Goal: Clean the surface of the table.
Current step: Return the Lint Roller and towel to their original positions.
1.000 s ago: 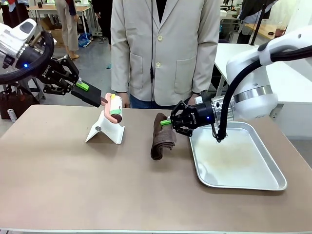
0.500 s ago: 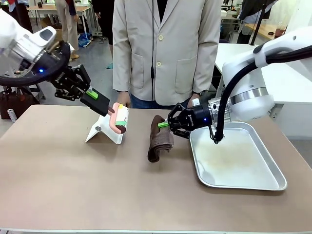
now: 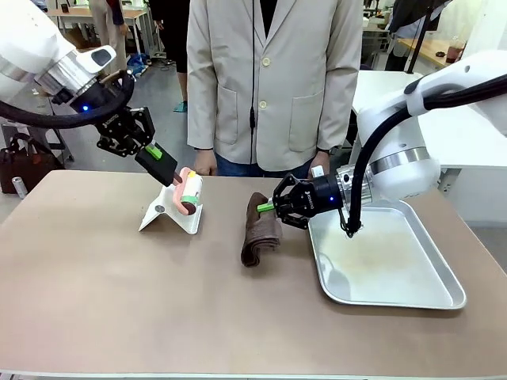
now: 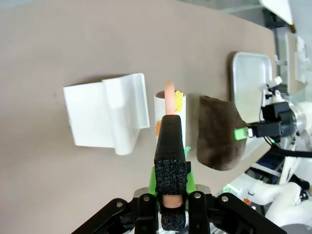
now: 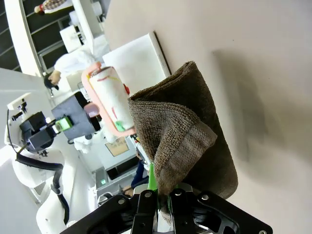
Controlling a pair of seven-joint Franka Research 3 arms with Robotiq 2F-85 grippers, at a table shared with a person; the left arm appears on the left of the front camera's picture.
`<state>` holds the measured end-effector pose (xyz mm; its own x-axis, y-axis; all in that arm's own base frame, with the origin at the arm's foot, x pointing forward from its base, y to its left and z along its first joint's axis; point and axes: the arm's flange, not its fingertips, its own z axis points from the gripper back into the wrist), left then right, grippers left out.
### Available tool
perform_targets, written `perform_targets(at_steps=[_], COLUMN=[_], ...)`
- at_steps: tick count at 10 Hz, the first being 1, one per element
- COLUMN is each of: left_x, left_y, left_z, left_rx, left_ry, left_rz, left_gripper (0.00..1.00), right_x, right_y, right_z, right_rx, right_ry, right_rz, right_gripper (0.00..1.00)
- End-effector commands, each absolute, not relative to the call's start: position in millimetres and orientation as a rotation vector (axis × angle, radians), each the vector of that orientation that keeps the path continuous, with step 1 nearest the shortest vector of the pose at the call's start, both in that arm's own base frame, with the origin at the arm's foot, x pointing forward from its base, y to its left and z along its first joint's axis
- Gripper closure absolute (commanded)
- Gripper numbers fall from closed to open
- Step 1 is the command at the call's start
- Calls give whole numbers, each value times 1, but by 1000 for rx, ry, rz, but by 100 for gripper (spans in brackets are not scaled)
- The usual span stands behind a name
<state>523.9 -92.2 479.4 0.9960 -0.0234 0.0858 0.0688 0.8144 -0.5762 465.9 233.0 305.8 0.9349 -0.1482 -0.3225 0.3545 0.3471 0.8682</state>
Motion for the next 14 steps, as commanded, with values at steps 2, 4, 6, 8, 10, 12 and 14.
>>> perform_targets(at_steps=[2, 4, 6, 8, 10, 12, 14], left_x=[544, 553, 555, 556, 556, 558, 558], left_y=[-111, -109, -113, -118, -122, -122, -121], left_z=[474, 466, 458, 448, 440, 434, 429], left_rx=[-547, -532, -518, -503, -494, -483, -473], left_ry=[-38, -34, -20, -10, -31, -28, -26], left_rz=[18, 32, 23, 15, 5, 6, 5], left_gripper=[78, 78, 78, 78, 78, 78, 78], right_x=[475, 475, 476, 478, 478, 479, 480], right_y=[231, 228, 225, 225, 222, 222, 221], right_z=[299, 294, 293, 291, 291, 290, 289], right_rx=[1212, 1207, 1220, 1222, 1228, 1229, 1228], right_ry=[183, 186, 192, 201, 202, 209, 213], right_rz=[-349, -366, -373, -379, -382, -384, -389], right_gripper=[93, 93, 93, 93, 93, 93, 93])
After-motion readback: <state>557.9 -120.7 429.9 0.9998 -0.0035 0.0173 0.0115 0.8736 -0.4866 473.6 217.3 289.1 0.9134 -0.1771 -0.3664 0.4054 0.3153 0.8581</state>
